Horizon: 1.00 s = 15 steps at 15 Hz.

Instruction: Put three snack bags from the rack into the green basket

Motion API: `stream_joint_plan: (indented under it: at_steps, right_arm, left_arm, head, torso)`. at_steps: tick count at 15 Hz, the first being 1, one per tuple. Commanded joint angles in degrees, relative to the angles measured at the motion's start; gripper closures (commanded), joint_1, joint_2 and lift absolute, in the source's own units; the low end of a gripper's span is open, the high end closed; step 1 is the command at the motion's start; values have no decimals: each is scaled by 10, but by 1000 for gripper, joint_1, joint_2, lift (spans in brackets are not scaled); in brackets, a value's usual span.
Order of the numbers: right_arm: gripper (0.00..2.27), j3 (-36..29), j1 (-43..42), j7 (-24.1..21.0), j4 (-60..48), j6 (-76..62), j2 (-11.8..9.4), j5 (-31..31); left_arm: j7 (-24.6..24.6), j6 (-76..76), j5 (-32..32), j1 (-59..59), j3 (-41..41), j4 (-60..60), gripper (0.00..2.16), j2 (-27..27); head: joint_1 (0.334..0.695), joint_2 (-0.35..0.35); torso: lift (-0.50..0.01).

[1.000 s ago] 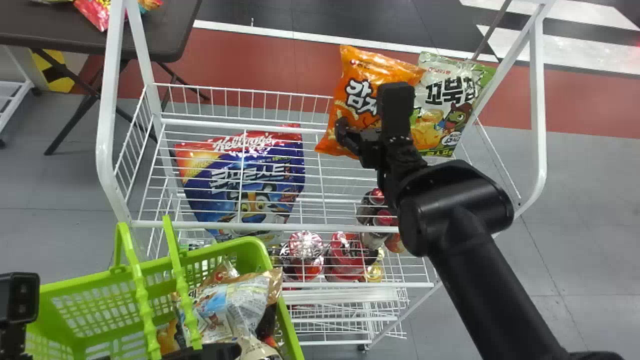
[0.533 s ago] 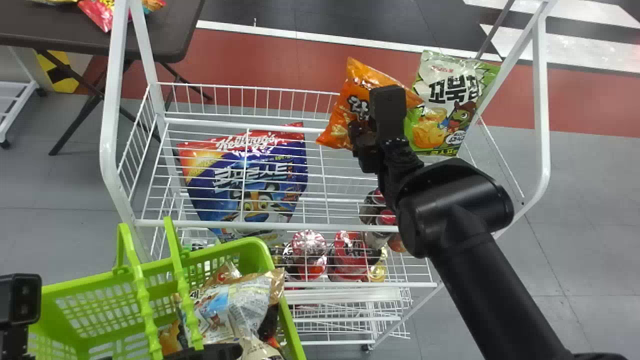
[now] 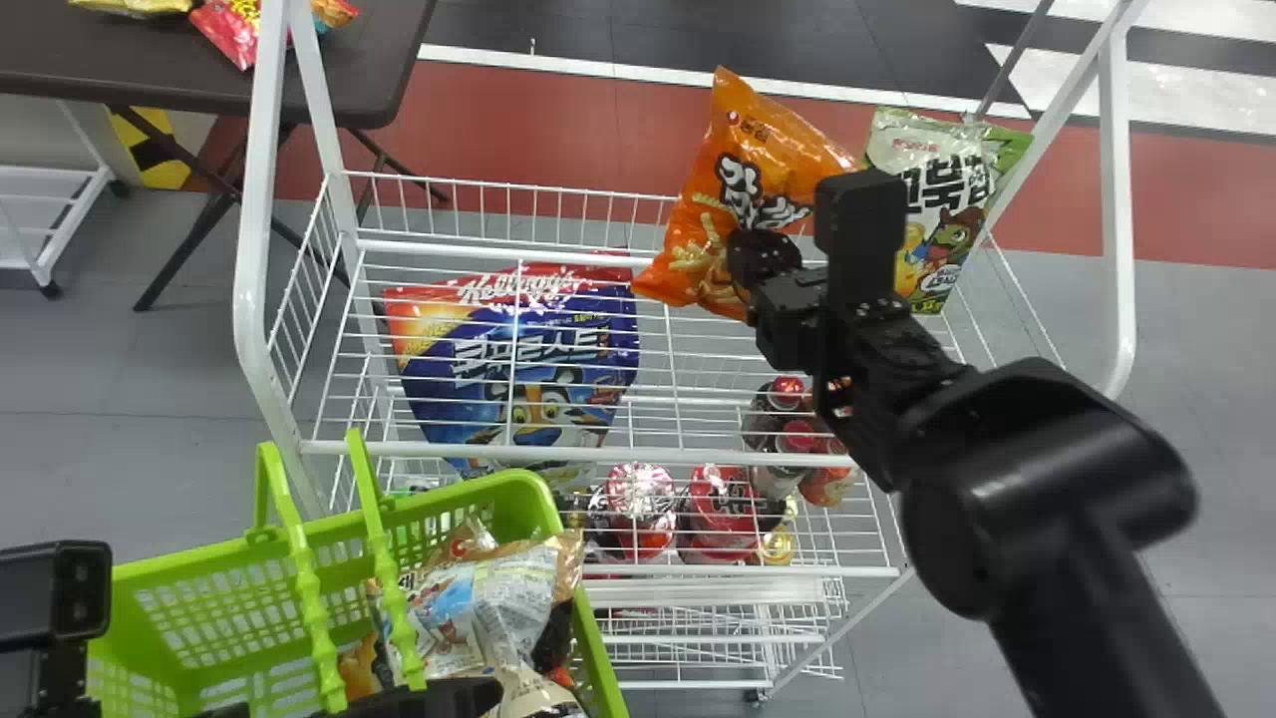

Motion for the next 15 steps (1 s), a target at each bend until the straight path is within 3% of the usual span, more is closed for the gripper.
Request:
stream_joint_plan:
  at_steps: [1, 5, 8, 11, 15]
  right_arm:
    - [2253, -57, 23, 45, -62, 120, -14, -99]
    - [2253, -178, 32, 156, -74, 309, -19, -233]
    - [2253, -236, 33, 206, -73, 418, -19, -313]
    - [2253, -246, 32, 226, -70, 486, -18, -374]
    - [2253, -216, 24, 226, -67, 486, -13, -413]
  left_arm:
    - [2, -5, -1, -2, -1, 1, 2148, -1]
    - [8, -33, -3, -2, 0, 5, 2148, -1]
    - [18, -44, -20, -11, -9, 14, 2148, -1]
    - [23, -44, -20, -17, -14, 16, 2148, -1]
    - [24, -44, -15, -22, -19, 18, 2148, -1]
  head:
    - [695, -146]
    - [695, -142]
    - [695, -168]
    - [695, -174]
    - [695, -130]
  torso:
    - [0]
    - [0]
    - [0]
    - [0]
    - [0]
